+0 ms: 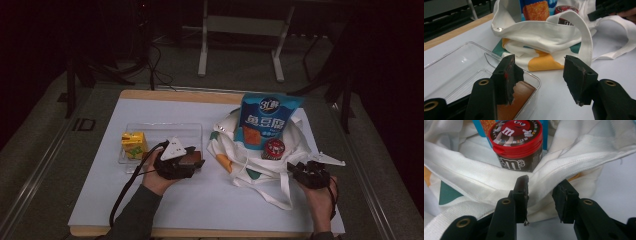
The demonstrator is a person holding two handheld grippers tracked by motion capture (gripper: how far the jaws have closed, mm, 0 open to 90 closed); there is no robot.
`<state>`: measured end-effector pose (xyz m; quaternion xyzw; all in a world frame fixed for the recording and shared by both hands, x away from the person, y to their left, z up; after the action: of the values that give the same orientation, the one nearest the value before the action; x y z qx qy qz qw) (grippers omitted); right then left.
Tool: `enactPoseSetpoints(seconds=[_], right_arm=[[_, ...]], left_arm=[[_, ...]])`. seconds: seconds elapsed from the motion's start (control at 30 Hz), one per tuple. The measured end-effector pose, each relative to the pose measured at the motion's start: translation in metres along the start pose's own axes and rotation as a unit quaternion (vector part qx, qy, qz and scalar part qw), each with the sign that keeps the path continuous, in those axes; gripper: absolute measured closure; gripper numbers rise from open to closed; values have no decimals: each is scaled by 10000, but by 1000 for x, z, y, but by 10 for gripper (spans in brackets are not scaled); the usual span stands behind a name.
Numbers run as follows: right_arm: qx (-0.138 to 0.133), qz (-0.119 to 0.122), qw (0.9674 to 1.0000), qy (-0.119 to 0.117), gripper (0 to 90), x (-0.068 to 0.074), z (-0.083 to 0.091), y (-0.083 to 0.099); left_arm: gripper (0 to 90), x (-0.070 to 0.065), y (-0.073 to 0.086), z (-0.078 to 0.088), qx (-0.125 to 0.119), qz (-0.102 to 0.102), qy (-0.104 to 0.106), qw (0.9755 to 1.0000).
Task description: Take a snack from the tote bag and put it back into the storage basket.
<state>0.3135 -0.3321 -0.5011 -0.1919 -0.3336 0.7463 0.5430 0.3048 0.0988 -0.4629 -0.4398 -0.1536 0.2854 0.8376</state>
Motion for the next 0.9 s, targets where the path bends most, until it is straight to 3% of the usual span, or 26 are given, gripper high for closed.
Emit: enactPoseSetpoints(seconds=[0.27,0.43,0.77,0.9], right_arm=[[-106,30,9999,27,656,-4,12,-3],[-140,29,9999,78,668,-5,20,-6],[-328,15,9994,125,675,-8,33,-9],[-348,74,9993,105,675,-6,33,-10]], left_arm=[[443,-6,2,-1,23,-113,93,9999],[463,-7,5,-4,38,-80,146,9999],[489,-14,12,-9,40,-240,236,9994],[493,-18,16,-16,150,-343,300,9988]])
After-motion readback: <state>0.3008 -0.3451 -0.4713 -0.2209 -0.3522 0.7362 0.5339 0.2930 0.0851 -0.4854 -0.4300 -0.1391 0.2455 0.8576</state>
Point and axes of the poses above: each handheld gripper's, and its own axes: z roughly backward along the jaws, y roughly out of its underside, x roughly to its left, the point moved 1 cm from there along -z, roughly forward along the jaws, and after that the axes turned 6 degrees about x, right-handed, at the moved point
